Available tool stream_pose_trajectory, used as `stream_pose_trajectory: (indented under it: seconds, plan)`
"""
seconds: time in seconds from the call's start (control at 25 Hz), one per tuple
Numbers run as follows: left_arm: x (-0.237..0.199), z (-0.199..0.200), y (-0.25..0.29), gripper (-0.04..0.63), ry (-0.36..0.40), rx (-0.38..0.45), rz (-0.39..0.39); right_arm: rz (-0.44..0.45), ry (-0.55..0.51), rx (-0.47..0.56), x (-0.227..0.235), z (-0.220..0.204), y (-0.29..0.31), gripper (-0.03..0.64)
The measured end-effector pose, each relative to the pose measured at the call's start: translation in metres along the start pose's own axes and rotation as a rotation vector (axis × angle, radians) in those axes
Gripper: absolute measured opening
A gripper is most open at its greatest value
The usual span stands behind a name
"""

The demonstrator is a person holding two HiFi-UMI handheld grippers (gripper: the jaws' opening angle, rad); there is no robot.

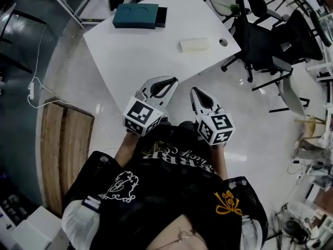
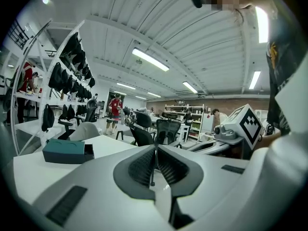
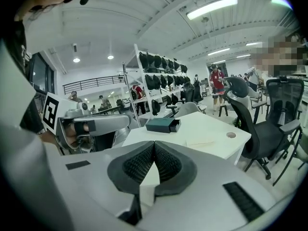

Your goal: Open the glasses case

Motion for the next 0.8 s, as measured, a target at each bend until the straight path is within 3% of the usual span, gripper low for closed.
stream_pose_trajectory:
  seconds: [0.36,0.8]
  plan:
    - [-0.011,-0.011,0.017,0.029,-0.013,-0.031,-0.014,-0.012,0.024,-0.008,0.021,0.009,0.019,0.014]
    - [-0.051,-0.009,0.072,0.029,-0.048,-0.085,0.122,0.065,0.001,-0.045,0.087,0.051,0.074,0.014]
Point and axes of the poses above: the fingertips, and each gripper's own axes: y forward along the fingers, x to its right, z out of its top, the point moved 7 cm from there along -y, backward along the fingers, and after that the axes turned 10 degrees about y, right-handed, at the moved point
